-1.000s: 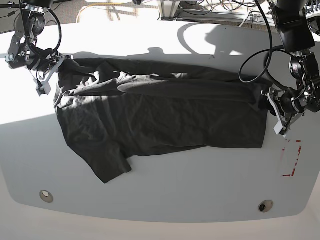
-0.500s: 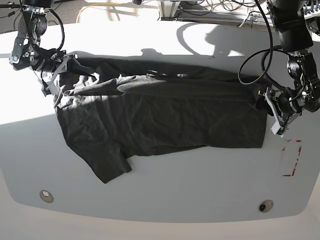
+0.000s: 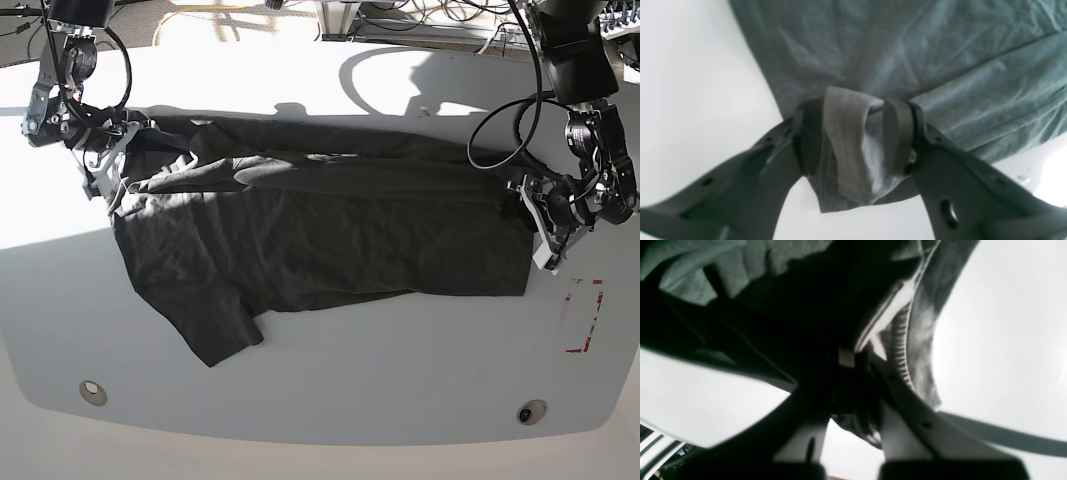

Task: Fold the T-shirt properly
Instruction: 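Lay the held edge down and adjust grip with both grippers, then drag the held edge away from the robot with both grippers, flattening the shirt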

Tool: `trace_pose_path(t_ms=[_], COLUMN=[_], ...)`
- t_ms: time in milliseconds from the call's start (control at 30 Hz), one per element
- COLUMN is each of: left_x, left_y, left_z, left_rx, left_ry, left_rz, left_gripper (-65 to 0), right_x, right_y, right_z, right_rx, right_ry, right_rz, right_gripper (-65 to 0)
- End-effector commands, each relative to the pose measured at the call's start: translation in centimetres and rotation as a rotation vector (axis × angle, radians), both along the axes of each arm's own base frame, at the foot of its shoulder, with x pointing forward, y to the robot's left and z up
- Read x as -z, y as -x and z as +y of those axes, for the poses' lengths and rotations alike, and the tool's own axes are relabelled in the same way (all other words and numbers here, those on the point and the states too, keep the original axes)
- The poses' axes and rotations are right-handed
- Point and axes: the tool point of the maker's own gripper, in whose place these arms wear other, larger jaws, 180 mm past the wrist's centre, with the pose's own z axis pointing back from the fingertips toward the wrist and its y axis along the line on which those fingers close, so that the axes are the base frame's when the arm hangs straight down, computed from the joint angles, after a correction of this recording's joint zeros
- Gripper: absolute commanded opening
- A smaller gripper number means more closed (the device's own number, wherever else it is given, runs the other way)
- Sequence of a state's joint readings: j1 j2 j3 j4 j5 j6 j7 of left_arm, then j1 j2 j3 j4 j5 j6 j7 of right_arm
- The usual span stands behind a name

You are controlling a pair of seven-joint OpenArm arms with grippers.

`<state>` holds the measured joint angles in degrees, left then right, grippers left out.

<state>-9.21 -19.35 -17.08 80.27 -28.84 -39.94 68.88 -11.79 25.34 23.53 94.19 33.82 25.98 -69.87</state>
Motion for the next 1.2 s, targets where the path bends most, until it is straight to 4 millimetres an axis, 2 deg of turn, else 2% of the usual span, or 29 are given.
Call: trace_pose_path(t_ms=[0, 133, 433, 867, 1167], left_x=[-1.8, -1.7, -1.6, -1.6, -1.5], left_y=[-1.2, -1.2, -1.1, -1.2, -1.1], left_z=[0.7, 0.7, 0.6, 0.5, 0.5], left_rx=[-0.002, -0.002, -0.001, -0.001, 0.001], left_ry=[-0.011, -0.009, -0.008, -0.006, -0.006], left_rz=[-0.06, -0.058, -0.053, -0.056, -0.052], left_gripper=[-36.9, -36.9, -36.9, -36.9, -36.9], right_x=[-1.3, -1.6, -2.4, -3.4, -2.8], right_y=[-0.8, -0.9, -0.9, -3.0, -4.6], right_z=[-1.3, -1.8, -3.7, -3.2, -4.4], right_rx=[-0.013, -0.017, -0.072, -0.208, -0.286], right_ry=[0.038, 0.053, 0.133, 0.212, 0.474], right_rz=[-0.033, -0.032, -0.001, 0.006, 0.041], right_gripper=[-64.0, -61.0, -60.2, -60.1, -59.8])
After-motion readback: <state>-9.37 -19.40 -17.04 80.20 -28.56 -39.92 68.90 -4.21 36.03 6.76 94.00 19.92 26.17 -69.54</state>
